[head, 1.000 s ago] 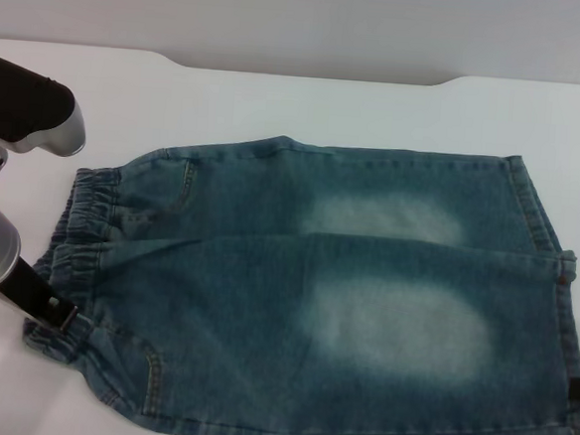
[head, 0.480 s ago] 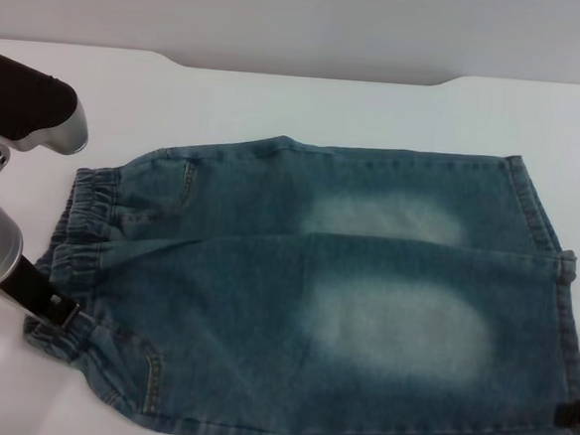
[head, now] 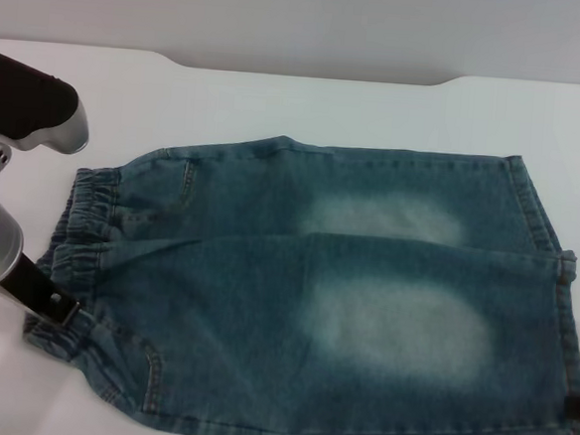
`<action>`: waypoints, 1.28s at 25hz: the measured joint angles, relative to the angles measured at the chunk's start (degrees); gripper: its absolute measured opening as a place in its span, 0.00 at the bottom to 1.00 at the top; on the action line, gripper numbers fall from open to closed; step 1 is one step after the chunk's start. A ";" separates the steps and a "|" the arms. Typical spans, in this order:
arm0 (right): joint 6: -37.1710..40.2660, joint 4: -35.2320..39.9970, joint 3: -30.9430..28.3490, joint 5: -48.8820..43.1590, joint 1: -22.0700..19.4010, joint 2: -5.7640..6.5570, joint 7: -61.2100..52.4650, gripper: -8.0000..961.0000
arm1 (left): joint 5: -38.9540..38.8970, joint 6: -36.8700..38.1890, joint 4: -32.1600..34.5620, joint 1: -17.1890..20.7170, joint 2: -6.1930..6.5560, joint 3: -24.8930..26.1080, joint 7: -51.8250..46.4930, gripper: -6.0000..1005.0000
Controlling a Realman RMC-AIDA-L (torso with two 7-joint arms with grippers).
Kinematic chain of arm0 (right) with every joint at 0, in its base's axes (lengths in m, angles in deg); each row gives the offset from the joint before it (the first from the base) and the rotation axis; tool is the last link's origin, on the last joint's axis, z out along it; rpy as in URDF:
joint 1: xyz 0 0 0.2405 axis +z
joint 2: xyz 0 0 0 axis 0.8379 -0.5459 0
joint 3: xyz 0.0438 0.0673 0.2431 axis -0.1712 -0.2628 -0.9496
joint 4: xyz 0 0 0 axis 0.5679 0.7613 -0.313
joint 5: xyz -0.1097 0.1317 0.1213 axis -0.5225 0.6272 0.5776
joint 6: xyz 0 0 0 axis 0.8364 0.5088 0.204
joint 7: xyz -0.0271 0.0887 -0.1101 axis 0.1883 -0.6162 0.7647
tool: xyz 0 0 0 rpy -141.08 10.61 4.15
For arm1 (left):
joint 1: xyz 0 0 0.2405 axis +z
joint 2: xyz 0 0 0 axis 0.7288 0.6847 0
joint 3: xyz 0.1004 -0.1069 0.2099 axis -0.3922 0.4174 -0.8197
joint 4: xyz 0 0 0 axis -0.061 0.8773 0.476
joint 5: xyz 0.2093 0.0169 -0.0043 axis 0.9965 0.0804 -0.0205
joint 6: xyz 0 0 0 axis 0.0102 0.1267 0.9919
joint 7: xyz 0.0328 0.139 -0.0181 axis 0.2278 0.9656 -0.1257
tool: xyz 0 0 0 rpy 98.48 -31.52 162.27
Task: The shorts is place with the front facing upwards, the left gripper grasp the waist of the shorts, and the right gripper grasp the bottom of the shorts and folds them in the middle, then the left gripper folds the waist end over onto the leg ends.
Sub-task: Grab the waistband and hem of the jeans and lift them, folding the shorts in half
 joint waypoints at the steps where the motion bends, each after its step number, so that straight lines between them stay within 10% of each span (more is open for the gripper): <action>1: -0.05 -0.24 0.00 0.01 0.15 -0.01 0.00 0.20 | 0.01 0.11 0.24 -0.05 -0.01 0.22 0.23 0.05; 9: -0.38 -2.25 -1.61 1.99 0.92 0.08 -1.13 0.01 | 0.01 0.48 1.14 -0.15 -0.06 1.16 1.21 0.06; 20: -3.22 -6.47 -1.74 -4.19 1.51 -0.01 -3.19 0.14 | 0.01 0.70 2.92 -1.63 0.03 1.88 1.96 0.06; 26: -2.73 -6.55 -1.94 -6.42 0.68 -0.07 -3.73 0.35 | 0.01 0.76 3.69 -2.22 0.03 1.92 1.98 0.06; 28: -2.63 -6.33 -1.64 -6.97 0.68 -0.17 -3.74 0.59 | 0.01 0.76 3.69 -2.22 0.03 1.92 1.98 0.06; 32: -2.06 -5.35 -1.44 -7.04 0.85 -0.30 -3.75 0.62 | 0.01 0.79 4.60 -3.11 -0.14 1.93 2.64 0.06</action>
